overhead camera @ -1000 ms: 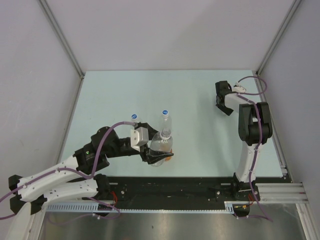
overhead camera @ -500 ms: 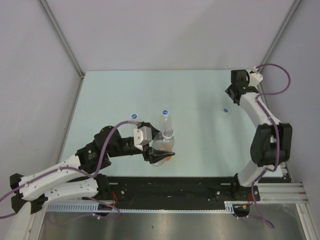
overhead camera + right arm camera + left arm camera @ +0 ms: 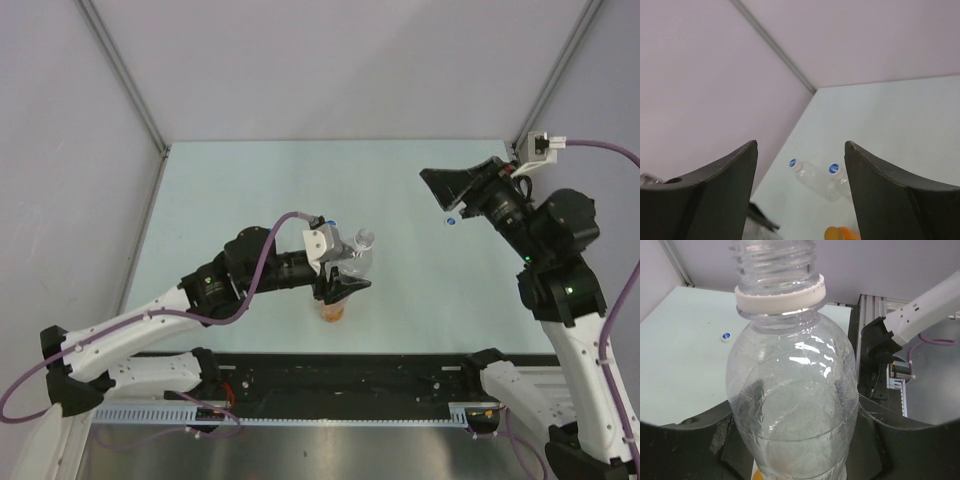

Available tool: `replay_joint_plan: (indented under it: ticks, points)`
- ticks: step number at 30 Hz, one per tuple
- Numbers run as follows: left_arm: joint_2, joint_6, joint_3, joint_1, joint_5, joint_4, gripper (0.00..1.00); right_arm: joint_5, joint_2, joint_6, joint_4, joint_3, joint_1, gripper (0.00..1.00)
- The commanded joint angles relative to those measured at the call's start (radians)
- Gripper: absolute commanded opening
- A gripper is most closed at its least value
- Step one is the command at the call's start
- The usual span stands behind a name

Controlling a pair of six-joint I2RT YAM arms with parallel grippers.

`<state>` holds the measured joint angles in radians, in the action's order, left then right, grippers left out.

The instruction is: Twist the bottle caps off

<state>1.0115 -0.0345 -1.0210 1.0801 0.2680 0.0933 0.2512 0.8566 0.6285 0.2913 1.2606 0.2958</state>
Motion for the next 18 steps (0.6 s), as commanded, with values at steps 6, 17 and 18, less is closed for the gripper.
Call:
replay_joint_plan:
  ticks: [6,17,18]
  points:
    - [0.117,-0.004,-0.143,-0.009,0.06,0.013,0.01,0.272,-0.097,0.02,0.025,-0.017,0.081,0.8]
    - [0.263,-0.01,-0.274,-0.009,0.099,0.04,0.01,0.175,-0.114,-0.046,0.101,-0.017,0.241,0.83]
    - [0.274,-0.008,-0.278,-0.008,0.1,0.039,0.01,0.162,-0.114,-0.05,0.109,-0.017,0.249,0.83]
